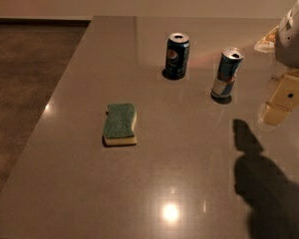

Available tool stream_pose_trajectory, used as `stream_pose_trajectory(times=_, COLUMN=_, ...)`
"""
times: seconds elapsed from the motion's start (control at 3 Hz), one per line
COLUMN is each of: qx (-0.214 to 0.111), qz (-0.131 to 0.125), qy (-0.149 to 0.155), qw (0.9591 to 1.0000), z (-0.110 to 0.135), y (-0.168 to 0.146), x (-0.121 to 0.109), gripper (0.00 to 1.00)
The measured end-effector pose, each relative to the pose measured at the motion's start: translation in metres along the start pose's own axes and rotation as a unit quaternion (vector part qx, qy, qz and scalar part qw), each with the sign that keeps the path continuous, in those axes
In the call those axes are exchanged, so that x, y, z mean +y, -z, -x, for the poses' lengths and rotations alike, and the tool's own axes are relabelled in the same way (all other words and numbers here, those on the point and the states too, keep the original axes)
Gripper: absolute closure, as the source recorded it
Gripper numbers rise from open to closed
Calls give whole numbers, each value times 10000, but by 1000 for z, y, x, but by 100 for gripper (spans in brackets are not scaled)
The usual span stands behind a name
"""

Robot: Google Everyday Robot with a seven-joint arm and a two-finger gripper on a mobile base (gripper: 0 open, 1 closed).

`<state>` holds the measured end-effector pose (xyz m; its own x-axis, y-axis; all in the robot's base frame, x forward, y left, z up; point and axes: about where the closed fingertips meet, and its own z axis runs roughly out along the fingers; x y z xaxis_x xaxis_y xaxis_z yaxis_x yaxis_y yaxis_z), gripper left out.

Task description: Pick sponge

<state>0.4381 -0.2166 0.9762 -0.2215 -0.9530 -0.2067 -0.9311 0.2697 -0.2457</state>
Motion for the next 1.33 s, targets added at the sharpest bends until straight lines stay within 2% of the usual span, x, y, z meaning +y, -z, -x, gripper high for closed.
stream_pose_trajectory(times=0.33, qx=0, qz=-1, qy=0, qw=10000, z=0, y=0, x=0, gripper=0)
stream_pose_trajectory(times=0.67, qx=-245, qz=97, qy=-5, qw=9997, z=18, y=-5, x=2, gripper=0)
stream_pose_trajectory(times=1.0, qx=-563, qz=300, qy=-23, qw=9980, z=58, y=-17, x=9, gripper=0)
stream_pose_trajectory(times=1.33, qx=-673, qz=500, qy=-117, qw=9964, z=118, y=-35, x=26, gripper=0)
